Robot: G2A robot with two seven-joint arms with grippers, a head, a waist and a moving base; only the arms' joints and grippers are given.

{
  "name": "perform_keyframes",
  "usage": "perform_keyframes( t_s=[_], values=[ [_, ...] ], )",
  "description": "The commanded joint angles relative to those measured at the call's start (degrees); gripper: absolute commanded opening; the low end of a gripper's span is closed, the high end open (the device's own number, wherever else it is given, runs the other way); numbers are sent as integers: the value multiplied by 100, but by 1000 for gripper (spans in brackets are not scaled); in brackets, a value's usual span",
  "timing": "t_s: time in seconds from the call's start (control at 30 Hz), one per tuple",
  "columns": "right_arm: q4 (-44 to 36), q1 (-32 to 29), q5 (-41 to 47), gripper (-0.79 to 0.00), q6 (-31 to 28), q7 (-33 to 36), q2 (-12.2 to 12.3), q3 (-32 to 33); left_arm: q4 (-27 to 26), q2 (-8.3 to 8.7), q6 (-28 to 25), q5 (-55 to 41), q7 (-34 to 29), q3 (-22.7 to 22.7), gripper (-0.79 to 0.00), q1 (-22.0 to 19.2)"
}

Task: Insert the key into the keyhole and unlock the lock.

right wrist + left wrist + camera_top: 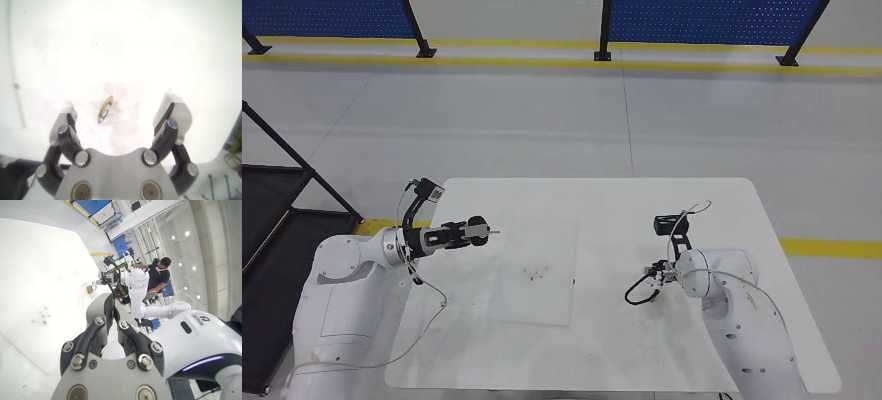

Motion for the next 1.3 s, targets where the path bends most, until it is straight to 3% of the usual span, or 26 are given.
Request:
perform_keyframes(
  t_s=[0.0, 0.83, 0.9, 0.93, 1.0, 1.1, 1.27],
  values=[
    [192, 31, 75, 0, 1, -1, -69, 25, 0, 0, 0, 0, 0, 0, -785, 0],
    [43, -559, -484, 0, 0, -1, -577, 146, 0, 0, 0, 0, 0, 0, -785, 0],
    [99, -542, -488, -151, 0, -1, -598, 143, 0, 0, 0, 0, 0, 0, -785, 0],
    [124, -534, -491, -268, 0, -1, -607, 140, 0, 0, 0, 0, 0, 0, -785, 0],
    [154, -519, -487, -403, 0, -1, -623, 135, 0, 0, 0, 0, 0, 0, -785, 0],
    [191, -511, -501, -465, 0, -1, -639, 147, 0, 0, 0, 0, 0, 0, -785, 0],
    [214, -519, -523, -486, 0, -1, -661, 174, 0, 0, 0, 0, 0, 0, -785, 0]
  ],
)
